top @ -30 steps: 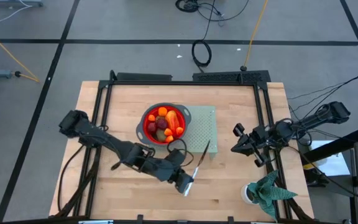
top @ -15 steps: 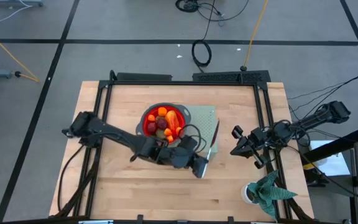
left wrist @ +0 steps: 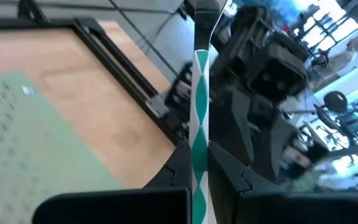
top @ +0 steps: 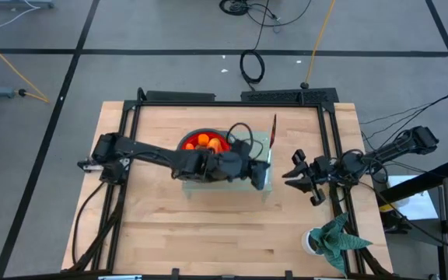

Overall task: Pick & Place Fruit
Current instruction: Put the blue table knife on the shelf

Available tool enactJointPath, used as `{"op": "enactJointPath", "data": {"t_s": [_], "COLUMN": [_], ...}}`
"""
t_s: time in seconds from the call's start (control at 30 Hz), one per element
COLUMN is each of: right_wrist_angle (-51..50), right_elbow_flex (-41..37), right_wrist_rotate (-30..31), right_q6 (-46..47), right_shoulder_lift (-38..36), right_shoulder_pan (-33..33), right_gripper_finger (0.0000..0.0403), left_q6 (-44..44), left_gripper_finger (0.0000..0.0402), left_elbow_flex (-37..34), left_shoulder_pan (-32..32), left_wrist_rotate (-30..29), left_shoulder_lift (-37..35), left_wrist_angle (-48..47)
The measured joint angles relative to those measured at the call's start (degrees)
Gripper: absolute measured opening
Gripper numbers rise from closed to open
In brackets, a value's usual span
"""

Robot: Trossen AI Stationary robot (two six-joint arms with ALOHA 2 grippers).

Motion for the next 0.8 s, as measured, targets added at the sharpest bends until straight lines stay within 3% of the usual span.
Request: {"op": "enactJointPath", "data": {"t_s": [0.3,0.5,0.63,0.8], "right_wrist_angle": [-1.07,-9.79,-16.28,-17.2], "right_elbow_flex": [0.58,6.09,11.06,15.34], "right_wrist_rotate": [12.45,20.6,29.23,41.3], "right_q6": [-10.04,-17.34,-21.63,-30.14], "right_shoulder_lift": [0.74,3.53,6.21,9.75], "right_shoulder_pan": [0.01,0.02,0.02,0.02], "right_gripper_finger": [0.0117,0.0118,0.0119,0.012], "left_q6": [5.35,10.74,14.42,17.08], "left_gripper_finger": [0.0014,0.0014,0.0014,0.0014], "left_elbow_flex": [0.0,0.0,0.0,0.0], "left_shoulder_pan": [5.03,7.78,9.45,11.44], "left_wrist_rotate": [-1.34,-2.85,-4.48,-4.59], "left_shoulder_lift": [0.0,0.0,0.0,-0.01], "left_wrist_angle": [0.73,4.09,6.64,8.58]}}
